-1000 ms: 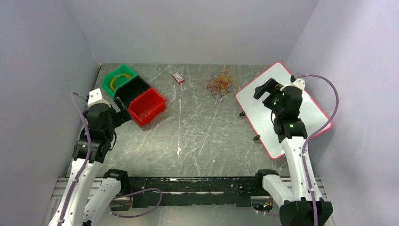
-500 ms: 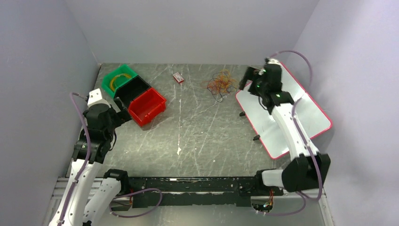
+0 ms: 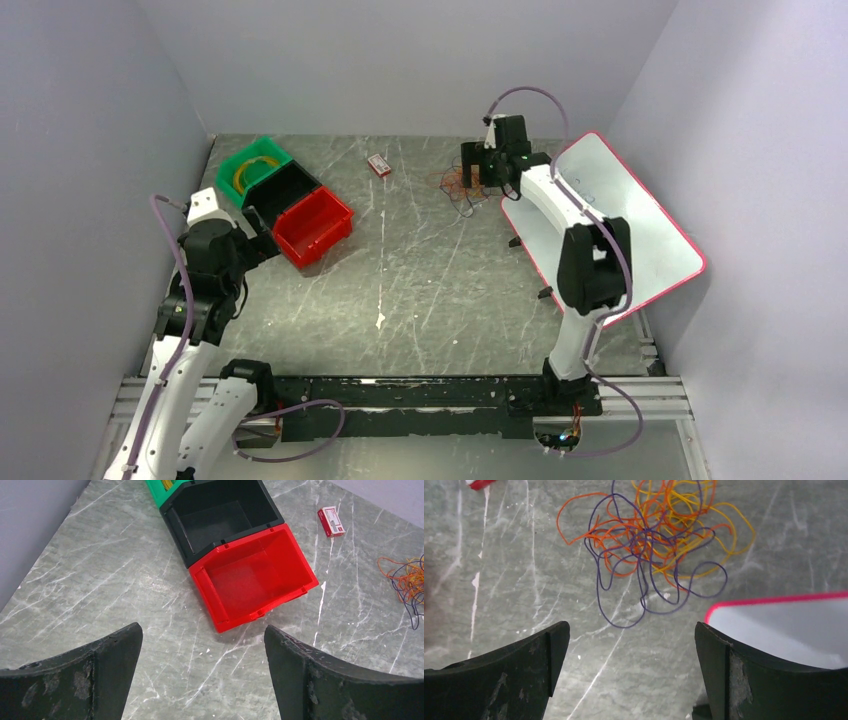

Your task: Untangle the cables

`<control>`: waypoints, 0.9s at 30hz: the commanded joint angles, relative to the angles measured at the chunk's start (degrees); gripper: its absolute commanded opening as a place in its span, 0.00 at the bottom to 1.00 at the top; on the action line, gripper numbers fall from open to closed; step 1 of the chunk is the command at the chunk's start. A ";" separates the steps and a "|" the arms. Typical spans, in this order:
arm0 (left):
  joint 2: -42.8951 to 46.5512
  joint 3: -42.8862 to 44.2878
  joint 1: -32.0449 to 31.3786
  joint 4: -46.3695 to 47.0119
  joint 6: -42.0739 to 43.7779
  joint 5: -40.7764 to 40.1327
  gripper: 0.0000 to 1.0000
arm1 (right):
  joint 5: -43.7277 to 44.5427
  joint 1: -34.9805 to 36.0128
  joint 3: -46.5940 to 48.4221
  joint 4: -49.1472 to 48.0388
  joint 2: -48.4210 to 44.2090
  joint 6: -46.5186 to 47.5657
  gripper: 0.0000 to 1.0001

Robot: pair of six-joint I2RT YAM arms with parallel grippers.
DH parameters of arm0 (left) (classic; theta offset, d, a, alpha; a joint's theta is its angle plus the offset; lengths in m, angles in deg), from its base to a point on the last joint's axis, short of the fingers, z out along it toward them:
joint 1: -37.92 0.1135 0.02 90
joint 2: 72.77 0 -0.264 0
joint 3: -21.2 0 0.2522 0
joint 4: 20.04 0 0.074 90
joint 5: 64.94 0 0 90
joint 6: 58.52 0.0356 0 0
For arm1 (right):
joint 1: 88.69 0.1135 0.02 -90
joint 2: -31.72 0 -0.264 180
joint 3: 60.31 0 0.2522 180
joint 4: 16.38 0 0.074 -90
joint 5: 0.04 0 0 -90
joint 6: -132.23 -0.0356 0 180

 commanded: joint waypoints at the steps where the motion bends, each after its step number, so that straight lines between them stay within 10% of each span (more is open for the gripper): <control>1: 0.54 0.95 0.89 1.92 0.67 0.86 0.96 | -5.73 0.12 5.94 -0.60 6.65 6.34 1.00; 27: -0.06 0.70 4.73 2.71 1.10 3.91 0.95 | 3.00 0.09 20.47 -9.20 30.20 8.95 0.96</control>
